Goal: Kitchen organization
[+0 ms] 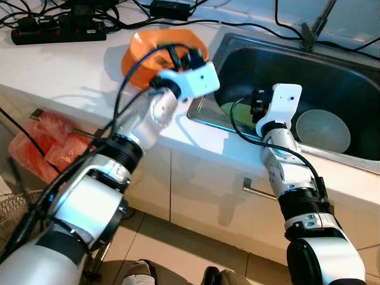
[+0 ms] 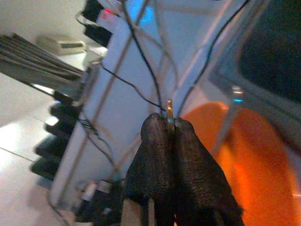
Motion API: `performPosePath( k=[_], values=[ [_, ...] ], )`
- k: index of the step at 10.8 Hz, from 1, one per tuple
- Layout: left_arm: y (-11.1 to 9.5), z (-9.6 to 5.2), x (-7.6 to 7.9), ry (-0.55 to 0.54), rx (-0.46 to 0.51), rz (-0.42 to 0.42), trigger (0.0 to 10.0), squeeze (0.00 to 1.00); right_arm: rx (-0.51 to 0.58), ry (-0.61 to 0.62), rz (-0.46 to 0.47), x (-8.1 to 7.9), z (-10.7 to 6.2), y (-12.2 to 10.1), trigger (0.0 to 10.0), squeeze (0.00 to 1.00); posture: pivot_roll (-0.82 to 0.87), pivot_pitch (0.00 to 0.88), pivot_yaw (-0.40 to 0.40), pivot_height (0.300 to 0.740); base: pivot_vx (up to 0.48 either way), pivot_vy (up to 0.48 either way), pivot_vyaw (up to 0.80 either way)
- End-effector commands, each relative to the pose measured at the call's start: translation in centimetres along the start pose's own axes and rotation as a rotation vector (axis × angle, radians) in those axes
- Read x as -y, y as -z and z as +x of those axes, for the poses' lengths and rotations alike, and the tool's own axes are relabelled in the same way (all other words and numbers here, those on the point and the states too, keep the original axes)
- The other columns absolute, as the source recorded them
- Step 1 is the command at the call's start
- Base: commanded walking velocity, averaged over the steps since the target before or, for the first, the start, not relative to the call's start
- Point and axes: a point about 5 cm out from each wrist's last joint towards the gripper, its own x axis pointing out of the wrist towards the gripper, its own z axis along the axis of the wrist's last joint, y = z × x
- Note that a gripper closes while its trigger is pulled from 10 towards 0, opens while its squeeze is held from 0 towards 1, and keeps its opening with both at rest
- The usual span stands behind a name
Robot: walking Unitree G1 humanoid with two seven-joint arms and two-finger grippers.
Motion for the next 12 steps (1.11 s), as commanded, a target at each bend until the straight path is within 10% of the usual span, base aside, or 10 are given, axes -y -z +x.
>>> performPosePath(
  k=[1, 4, 10, 11, 12],
  values=[
    [-1.4, 0.6, -1.3, -0.044, 0.051, 0.051, 10.0, 0.0, -0.08, 0.016, 0.003, 0.5, -0.4, 1.8, 10.0, 0.0, 0.08, 0.136, -0.043, 0.74, 0.0, 0.0, 0.0],
    [-4.0, 0.1, -4.1, -0.177, 0.205, -0.007, 10.0, 0.0, -0.075, 0.015, 0.0, 0.5, -0.2, 1.6, 10.0, 0.0, 0.08, 0.115, -0.043, 0.74, 0.0, 0.0, 0.0],
    [-10.0, -2.3, -3.9, 0.026, 0.526, -0.964, 10.0, 0.0, -0.015, 0.01, -0.058, 0.4, 0.1, 0.8, 10.0, 0.04, 0.08, 0.077, -0.035, 0.74, 0.0, 0.0, 0.0],
    [-10.3, -2.7, -3.5, 0.078, 0.548, -1.075, 10.0, 0.0, -0.001, 0.01, -0.085, 0.4, 0.1, 0.7, 10.0, 1.0, 0.08, 0.076, -0.034, 0.74, 0.0, 0.0, 0.0],
    [-10.3, -2.8, -3.2, 0.102, 0.543, -1.143, 10.0, 0.0, 0.008, 0.011, -0.103, 0.4, 0.1, 0.6, 10.0, 1.0, 0.08, 0.075, -0.032, 0.74, 0.0, 0.0, 0.0]
  ],
)
